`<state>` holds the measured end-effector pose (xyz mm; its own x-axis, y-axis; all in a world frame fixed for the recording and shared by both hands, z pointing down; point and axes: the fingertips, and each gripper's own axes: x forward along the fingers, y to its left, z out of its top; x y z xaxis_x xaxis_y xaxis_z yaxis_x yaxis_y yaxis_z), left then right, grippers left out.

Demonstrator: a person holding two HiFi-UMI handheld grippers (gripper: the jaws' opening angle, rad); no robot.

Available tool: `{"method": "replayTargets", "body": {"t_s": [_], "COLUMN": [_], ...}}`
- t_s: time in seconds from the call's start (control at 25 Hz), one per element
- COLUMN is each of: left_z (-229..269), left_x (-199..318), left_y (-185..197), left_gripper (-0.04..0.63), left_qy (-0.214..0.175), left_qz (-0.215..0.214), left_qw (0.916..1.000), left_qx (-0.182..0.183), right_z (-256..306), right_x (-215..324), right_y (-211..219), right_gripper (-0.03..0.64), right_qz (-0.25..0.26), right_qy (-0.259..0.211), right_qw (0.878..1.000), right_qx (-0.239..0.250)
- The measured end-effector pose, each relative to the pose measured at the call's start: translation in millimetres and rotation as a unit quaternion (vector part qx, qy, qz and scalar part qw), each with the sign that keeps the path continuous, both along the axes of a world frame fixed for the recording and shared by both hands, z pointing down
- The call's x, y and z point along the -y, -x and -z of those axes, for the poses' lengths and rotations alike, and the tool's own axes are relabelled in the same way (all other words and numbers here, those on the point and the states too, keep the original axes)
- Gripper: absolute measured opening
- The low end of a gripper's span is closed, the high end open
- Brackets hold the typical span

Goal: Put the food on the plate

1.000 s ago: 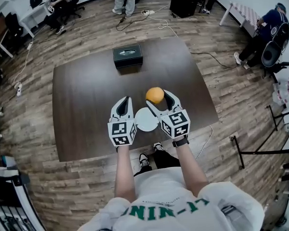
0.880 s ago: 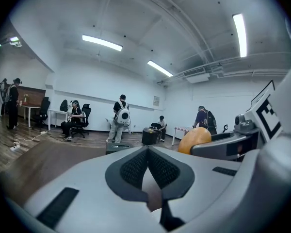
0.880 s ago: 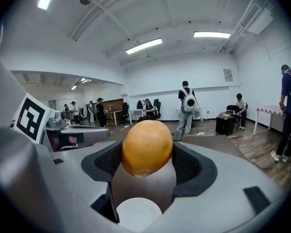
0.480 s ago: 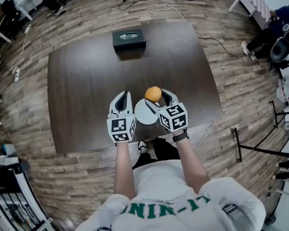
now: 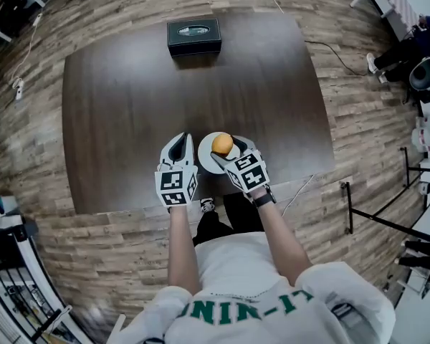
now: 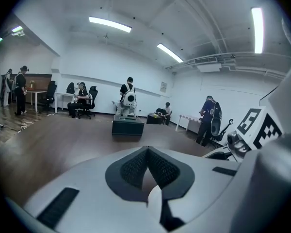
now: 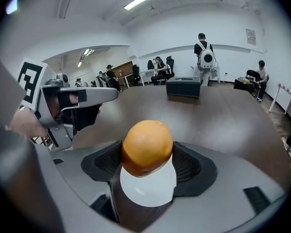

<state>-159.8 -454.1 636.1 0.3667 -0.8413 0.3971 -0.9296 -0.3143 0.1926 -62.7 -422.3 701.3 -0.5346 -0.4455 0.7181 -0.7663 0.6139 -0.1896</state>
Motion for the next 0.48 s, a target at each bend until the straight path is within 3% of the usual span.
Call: {"method": "replayTargets", "body": {"t_s": [0.48], "left_z": [-39.8], "left_x": [-11.7], "left_y": [13.7], "left_gripper": [0.011], "left_qy": [0.041], "left_qz": [0.027], "left_qw": [0.9987], "left_qx": [-0.014], "right_z": [-64.4], "right_x": [-18.5], "right_y": [12.6], "right_gripper": [0.333], "right_qz": [0.036], "right_qy": [0.072], "right_qw": [0.996], "right_qx": [-0.039]}}
